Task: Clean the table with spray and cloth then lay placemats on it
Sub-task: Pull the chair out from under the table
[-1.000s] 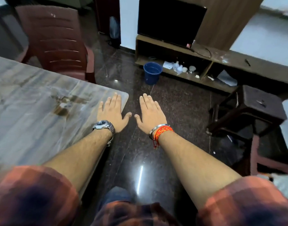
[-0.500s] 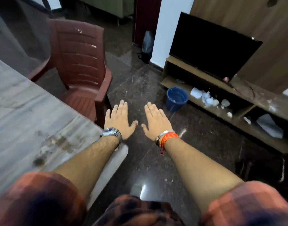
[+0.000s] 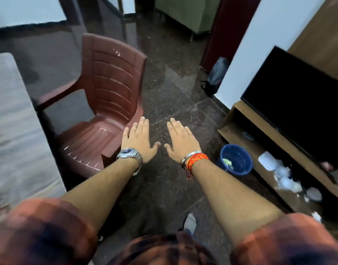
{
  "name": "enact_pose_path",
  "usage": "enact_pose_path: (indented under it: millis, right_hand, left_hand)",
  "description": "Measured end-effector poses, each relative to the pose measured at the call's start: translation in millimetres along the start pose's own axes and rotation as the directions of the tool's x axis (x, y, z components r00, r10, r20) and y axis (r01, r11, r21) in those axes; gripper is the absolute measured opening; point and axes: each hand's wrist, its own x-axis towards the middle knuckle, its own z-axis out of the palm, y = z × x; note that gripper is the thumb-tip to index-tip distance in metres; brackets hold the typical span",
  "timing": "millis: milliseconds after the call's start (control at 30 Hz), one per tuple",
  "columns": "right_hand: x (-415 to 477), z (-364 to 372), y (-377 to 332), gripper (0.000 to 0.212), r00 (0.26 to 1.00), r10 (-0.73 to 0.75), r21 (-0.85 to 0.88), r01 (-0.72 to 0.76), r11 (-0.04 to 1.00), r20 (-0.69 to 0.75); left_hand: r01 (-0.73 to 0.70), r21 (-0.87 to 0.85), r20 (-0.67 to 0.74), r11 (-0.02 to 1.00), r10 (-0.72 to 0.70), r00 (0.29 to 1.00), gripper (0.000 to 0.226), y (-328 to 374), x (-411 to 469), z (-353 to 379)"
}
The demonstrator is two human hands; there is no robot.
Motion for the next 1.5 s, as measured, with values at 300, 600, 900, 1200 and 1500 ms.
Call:
enact_pose_path:
  millis: [300,600,900,1200,1500]
  right_hand:
    - [164,-33,98,0.078,0.954,-0.299,-0.010,0.299,0.954,0.027]
    - [344,-39,113,0.082,0.845,-0.533,-0.103,0.534,0.839,0.038]
    - [548,-53,104,0.089,0.675,-0.713,-0.174,0.737,0.653,0.190]
    - [684,-15,31,0.063,0.130,-0.965,-0.244,0.967,0.073,0.226]
    - [731,-2,-5,0.093,-0.307,-0.891,-0.077,0.933,-0.351,0.333]
  left_hand:
    - [0.392,-0.105,0.022,0.914,-0.392,0.920,0.096,47,126,-17]
    - [0.482,-0.174,-0.082,0.859,-0.501,0.862,0.096,44,288,-20]
    - [0.649,-0.275,0.024,0.710,-0.669,0.743,0.106,5,455,-54]
    - [0.865,-0.355,0.083,0.354,-0.910,0.406,0.105,-19,551,-43]
    - [0.876,-0.433,0.223,-0.210,-0.967,-0.122,0.099,-22,587,-41]
